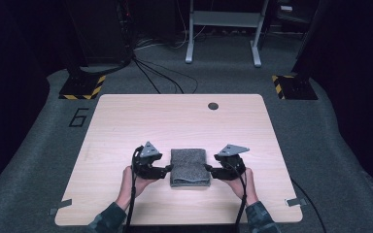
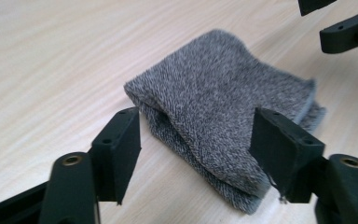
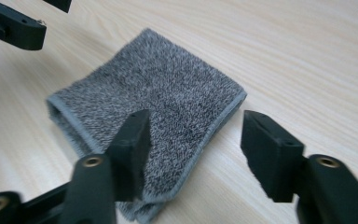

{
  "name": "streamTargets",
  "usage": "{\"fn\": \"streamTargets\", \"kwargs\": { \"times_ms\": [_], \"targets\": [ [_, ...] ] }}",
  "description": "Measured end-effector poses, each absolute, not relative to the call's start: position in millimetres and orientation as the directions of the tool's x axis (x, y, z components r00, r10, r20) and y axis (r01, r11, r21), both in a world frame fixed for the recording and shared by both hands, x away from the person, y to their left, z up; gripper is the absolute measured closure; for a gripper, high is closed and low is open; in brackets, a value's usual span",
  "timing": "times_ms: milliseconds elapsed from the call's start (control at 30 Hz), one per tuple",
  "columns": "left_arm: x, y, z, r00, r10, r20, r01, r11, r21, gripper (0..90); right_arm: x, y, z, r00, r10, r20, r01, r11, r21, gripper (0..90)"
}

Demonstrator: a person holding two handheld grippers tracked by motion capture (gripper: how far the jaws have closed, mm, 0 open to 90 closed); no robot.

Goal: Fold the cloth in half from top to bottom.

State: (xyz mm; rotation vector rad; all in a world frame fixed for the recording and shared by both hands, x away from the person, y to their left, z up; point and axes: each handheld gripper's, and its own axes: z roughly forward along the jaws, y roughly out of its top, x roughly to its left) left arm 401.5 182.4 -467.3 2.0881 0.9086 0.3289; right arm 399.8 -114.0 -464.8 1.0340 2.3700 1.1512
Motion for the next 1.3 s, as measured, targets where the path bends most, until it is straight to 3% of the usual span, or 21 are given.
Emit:
{"fn": "streamTargets", "kwargs": {
  "times_ms": [167, 433, 667, 867, 1100, 1300],
  "targets": [
    [401.2, 174.1, -492.4, 0.721, 0.690, -0.061, 0.521, -0.482, 0.704, 28.0, 404.5, -96.7, -488.7, -0.673, 0.739, 0.006, 0.514, 0.462, 0.723, 33.4],
    [397.3, 175.1, -511.8, 0.738, 0.675, -0.019, 0.524, -0.556, 0.645, 26.1, 398.2, -94.4, -512.6, -0.665, 0.746, -0.022, 0.535, 0.497, 0.684, 32.8],
    [401.0, 177.3, -510.9, 0.737, 0.675, -0.028, 0.528, -0.550, 0.647, 24.7, 397.1, -96.3, -511.9, -0.660, 0.751, -0.020, 0.537, 0.490, 0.687, 30.7],
    [426.9, 181.7, -487.1, 0.683, 0.730, -0.039, 0.528, -0.456, 0.716, 23.2, 416.6, -108.6, -491.4, -0.619, 0.785, 0.027, 0.546, 0.405, 0.733, 29.5],
    [465.2, 167.9, -499.5, 0.627, 0.779, 0.017, 0.585, -0.485, 0.650, 21.8, 459.1, -93.6, -494.9, -0.544, 0.839, 0.017, 0.596, 0.372, 0.711, 28.9],
    [472.7, 168.4, -510.1, 0.624, 0.781, 0.010, 0.598, -0.485, 0.639, 21.1, 464.5, -91.3, -510.4, -0.526, 0.850, 0.017, 0.620, 0.370, 0.691, 29.2]
  ]
}}
